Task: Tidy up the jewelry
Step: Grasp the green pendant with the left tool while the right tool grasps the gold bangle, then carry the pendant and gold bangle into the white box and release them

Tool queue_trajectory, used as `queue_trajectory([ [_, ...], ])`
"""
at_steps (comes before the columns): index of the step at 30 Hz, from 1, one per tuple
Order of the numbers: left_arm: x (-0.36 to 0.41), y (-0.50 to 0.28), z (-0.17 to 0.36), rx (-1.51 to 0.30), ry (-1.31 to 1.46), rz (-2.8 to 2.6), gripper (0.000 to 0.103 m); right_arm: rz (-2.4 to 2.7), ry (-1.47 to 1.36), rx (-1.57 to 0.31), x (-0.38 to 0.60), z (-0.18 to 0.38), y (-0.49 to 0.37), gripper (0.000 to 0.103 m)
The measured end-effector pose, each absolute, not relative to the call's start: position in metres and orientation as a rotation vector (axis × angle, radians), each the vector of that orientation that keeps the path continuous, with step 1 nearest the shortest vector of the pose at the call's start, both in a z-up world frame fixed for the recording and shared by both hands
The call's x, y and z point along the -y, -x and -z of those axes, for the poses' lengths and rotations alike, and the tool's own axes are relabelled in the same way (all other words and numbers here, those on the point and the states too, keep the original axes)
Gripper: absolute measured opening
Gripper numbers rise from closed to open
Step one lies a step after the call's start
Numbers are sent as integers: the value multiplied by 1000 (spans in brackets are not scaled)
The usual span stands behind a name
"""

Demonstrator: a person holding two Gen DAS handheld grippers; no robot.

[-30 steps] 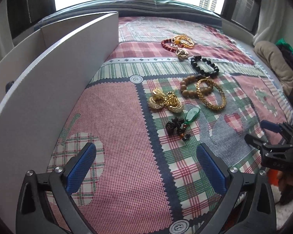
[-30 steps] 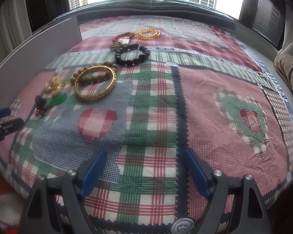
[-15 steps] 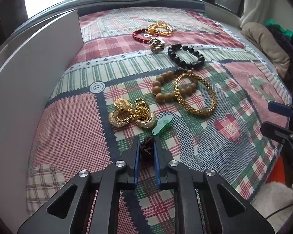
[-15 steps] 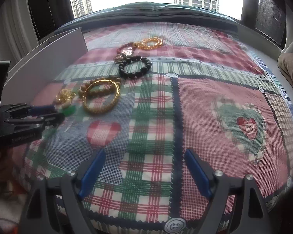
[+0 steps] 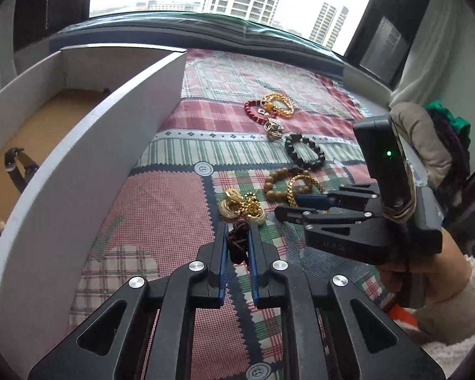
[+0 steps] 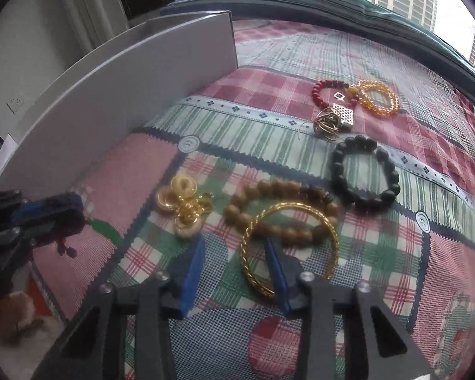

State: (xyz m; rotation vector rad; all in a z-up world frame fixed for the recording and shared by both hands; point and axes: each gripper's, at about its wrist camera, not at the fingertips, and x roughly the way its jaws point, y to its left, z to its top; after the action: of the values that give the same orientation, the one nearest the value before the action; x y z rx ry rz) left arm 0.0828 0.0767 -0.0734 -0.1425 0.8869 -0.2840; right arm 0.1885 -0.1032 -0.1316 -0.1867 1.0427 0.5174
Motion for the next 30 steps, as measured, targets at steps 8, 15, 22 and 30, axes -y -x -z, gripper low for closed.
queue_trajectory([
  [8, -109, -69, 29, -869, 207, 306, 10, -502, 66, -990, 128, 99, -179, 6],
  [15, -171, -43, -44, -763, 285, 255, 10, -638, 11, -841, 111, 6, -165, 6],
  [22, -252, -31, -79, -702, 314, 37, 10, -835, 114, -697, -2, -59, -172, 6],
  [30, -317, -55, -19, -814, 390, -164, 10, -959, 261, -741, -151, -33, -204, 6],
])
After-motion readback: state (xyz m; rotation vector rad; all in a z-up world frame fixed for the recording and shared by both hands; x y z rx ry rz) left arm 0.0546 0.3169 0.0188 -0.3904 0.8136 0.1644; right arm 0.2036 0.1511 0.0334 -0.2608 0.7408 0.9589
